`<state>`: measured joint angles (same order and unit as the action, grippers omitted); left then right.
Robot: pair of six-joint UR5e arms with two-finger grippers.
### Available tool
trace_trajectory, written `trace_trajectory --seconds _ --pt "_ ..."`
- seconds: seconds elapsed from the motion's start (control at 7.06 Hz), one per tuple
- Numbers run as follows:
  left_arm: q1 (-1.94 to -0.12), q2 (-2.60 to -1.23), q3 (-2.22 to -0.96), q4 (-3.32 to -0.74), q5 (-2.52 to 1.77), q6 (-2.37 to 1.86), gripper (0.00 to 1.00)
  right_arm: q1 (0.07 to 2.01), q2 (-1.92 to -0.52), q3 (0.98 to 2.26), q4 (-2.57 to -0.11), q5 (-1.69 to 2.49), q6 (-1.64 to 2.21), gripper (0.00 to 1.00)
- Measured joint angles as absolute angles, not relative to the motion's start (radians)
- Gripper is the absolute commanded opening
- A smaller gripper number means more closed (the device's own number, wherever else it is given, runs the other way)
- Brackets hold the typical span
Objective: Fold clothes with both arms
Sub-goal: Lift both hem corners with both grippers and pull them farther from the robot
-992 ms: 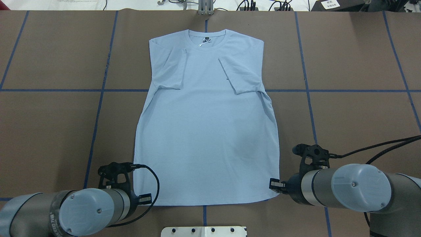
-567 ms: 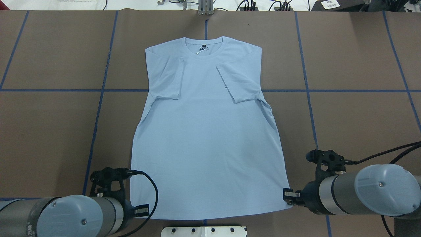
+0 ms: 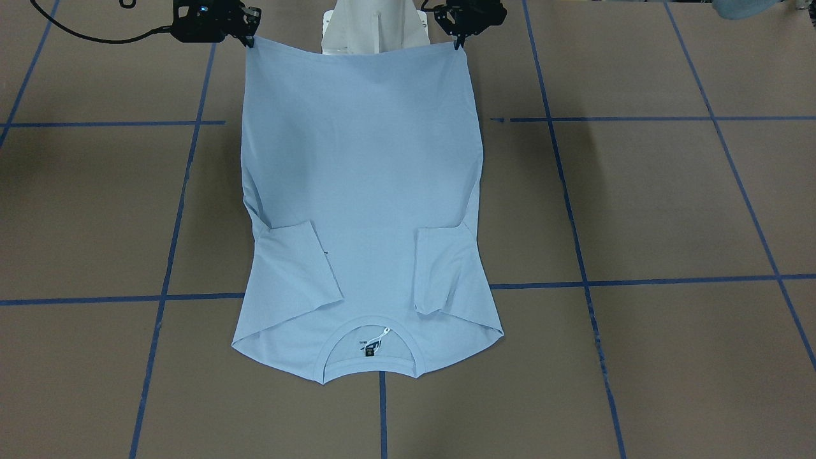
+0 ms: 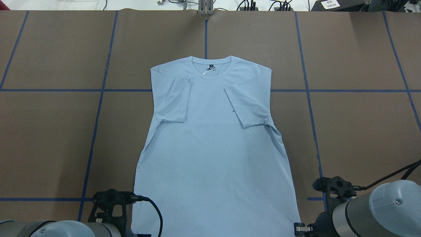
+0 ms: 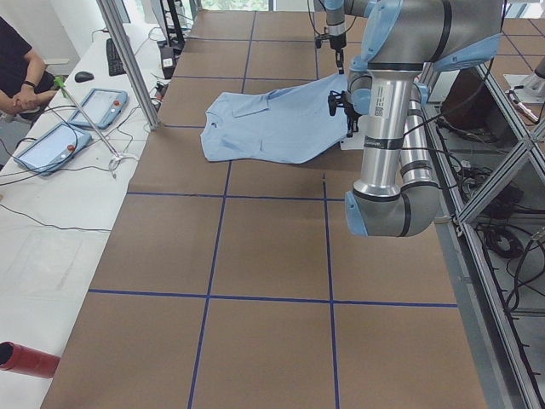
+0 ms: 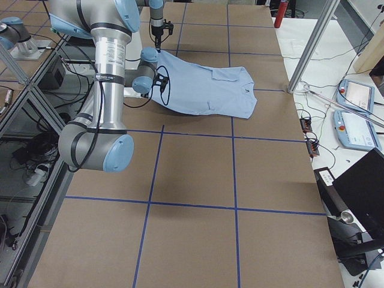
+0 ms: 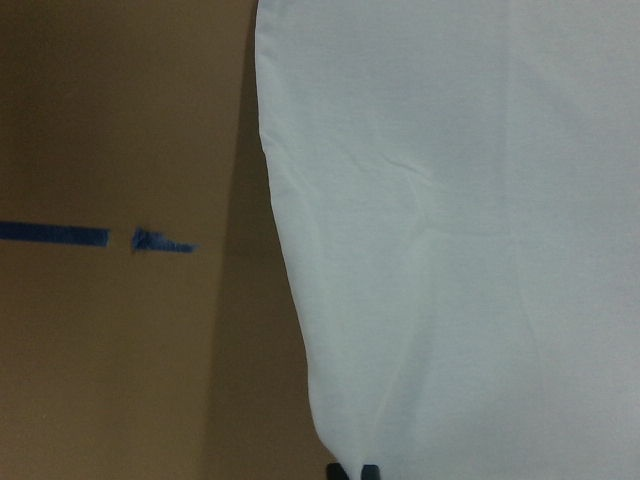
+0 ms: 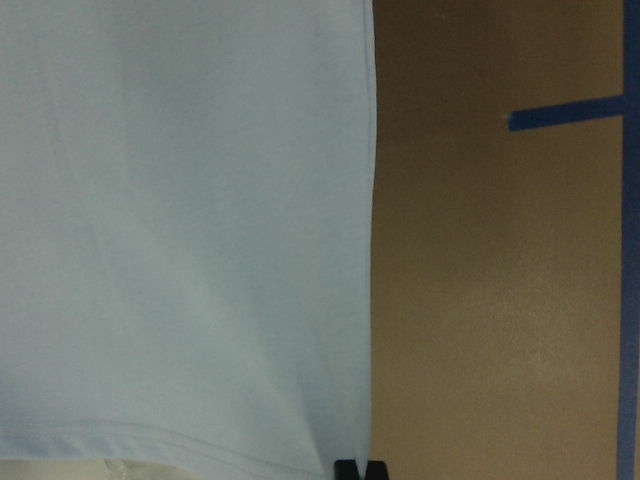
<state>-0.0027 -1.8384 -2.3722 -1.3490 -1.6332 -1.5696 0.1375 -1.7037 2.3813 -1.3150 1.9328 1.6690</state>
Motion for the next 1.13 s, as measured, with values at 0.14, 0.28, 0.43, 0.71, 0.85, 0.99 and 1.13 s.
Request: trace_trajectory --seconds 0.14,0.28,0.43,0.71,0.85,0.99,1.13 --pt "0.003 -1.849 -2.383 -1.336 -1.642 -1.55 0.0 0.137 -1.702 2.381 -1.315 1.934 1.675 0.0" --pt "0.002 -1.871 -2.374 -1.333 -1.645 -1.538 0.0 0.159 -1.694 2.375 -1.314 1.932 1.677 0.0" --pt "-0.015 -1.891 -2.36 -1.332 -1.644 -1.514 0.0 0.201 -1.68 2.366 -1.313 1.93 1.676 0.0" --pt "-0.126 -1.911 -2.35 -1.331 -1.646 -1.412 0.0 0.316 -1.658 2.353 -1.312 1.931 1.672 0.0" --pt "-0.195 -1.922 -2.343 -1.331 -1.653 -1.361 0.0 0.378 -1.643 2.341 -1.312 1.933 1.668 0.0" --pt "-0.263 -1.939 -2.322 -1.331 -1.669 -1.312 0.0 0.445 -1.61 2.311 -1.312 1.935 1.666 0.0" --pt "-0.329 -1.975 -2.271 -1.332 -1.685 -1.271 0.0 0.515 -1.563 2.268 -1.312 1.937 1.665 0.0"
